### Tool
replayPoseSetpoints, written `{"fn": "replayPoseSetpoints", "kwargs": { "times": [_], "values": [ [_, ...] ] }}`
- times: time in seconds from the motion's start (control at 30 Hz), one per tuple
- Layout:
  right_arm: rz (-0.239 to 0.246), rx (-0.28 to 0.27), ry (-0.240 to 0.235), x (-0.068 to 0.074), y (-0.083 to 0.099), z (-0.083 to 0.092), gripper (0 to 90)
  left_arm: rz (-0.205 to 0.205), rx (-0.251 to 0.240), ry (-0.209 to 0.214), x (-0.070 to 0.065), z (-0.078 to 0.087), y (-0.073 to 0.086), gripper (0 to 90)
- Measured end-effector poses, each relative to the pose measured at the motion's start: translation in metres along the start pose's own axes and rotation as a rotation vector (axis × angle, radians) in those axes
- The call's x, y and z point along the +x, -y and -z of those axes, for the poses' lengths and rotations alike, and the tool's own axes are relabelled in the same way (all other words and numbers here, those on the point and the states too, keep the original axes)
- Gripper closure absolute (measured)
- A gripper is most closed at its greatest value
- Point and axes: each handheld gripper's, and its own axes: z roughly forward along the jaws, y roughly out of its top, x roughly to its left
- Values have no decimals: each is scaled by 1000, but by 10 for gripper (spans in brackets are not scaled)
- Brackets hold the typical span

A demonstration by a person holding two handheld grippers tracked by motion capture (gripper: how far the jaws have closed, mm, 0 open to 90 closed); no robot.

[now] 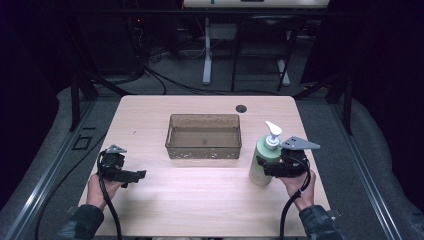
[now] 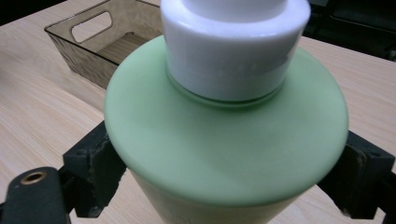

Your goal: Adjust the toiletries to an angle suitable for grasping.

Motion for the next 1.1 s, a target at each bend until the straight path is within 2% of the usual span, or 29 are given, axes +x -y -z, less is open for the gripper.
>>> {"fn": "replayPoseSetpoints", "kwargs": {
  "times": [0.37,0.53,0.83,1.03,1.1],
  "values": [
    [20,2,-27,10,-3,-5,121,-6,-1,5,1,-1,-1,0],
    [29,5,-44,14,-6,-9,121,5,-2,10,1,-2,-1,0],
    [51,12,-74,24,-11,-16,122,-19,-4,14,0,-3,-1,0],
    [72,12,-113,33,-15,-23,122,-35,-5,19,0,-5,-1,0],
    [83,11,-130,36,-16,-26,122,-26,-11,25,0,-6,0,0]
  ]
}}
